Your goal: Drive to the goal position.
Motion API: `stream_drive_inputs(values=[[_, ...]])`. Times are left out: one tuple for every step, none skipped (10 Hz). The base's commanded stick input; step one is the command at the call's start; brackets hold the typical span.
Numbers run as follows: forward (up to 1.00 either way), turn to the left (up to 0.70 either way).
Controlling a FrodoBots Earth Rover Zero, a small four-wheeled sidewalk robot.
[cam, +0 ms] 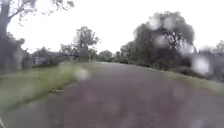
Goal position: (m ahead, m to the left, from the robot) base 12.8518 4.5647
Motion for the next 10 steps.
stream_drive_inputs(values=[[1.0,-0.3],[1.0,-0.38],[1.0,-0.31],[1.0,-0.24],[1.0,-0.17],[1.0,-0.1],[1.0,-0.02],[1.0,0.0],[1.0,0.0],[1.0,0.0]])
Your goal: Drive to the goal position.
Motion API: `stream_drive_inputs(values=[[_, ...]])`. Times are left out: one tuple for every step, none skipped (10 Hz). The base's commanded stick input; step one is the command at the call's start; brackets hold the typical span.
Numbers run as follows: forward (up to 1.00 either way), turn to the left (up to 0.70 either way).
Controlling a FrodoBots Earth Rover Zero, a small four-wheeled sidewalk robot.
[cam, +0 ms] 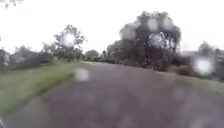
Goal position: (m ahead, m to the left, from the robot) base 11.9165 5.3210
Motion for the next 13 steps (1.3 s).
stream_drive_inputs(values=[[1.0,0.0],[1.0,0.0],[1.0,0.0],[1.0,0.0],[1.0,0.0],[1.0,0.0],[1.0,0.0],[1.0,0.0],[1.0,0.0],[1.0,0.0],[1.0,0.0],[1.0,0.0],[1.0,0.0]])
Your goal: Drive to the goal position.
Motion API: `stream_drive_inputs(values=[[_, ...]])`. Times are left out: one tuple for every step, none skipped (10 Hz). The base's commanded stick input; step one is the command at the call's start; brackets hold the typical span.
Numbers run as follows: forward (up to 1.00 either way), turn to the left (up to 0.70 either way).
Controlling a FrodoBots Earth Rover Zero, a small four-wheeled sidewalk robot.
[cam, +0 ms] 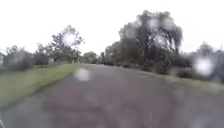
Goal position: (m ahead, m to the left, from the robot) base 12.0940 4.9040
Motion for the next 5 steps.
stream_drive_inputs(values=[[1.0,0.0],[1.0,0.0],[1.0,0.0],[1.0,0.0],[1.0,0.0]])
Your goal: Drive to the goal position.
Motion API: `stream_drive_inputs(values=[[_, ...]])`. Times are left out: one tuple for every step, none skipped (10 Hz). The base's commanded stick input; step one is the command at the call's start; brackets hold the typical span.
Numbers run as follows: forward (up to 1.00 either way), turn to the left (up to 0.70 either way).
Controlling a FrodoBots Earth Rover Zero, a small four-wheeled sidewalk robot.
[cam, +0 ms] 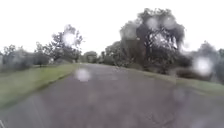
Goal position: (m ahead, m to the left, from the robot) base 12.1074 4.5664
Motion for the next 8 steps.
stream_drive_inputs(values=[[1.0,0.0],[1.0,0.0],[1.0,0.0],[1.0,0.0],[1.0,0.0],[1.0,0.0],[1.0,0.0],[1.0,0.0]])
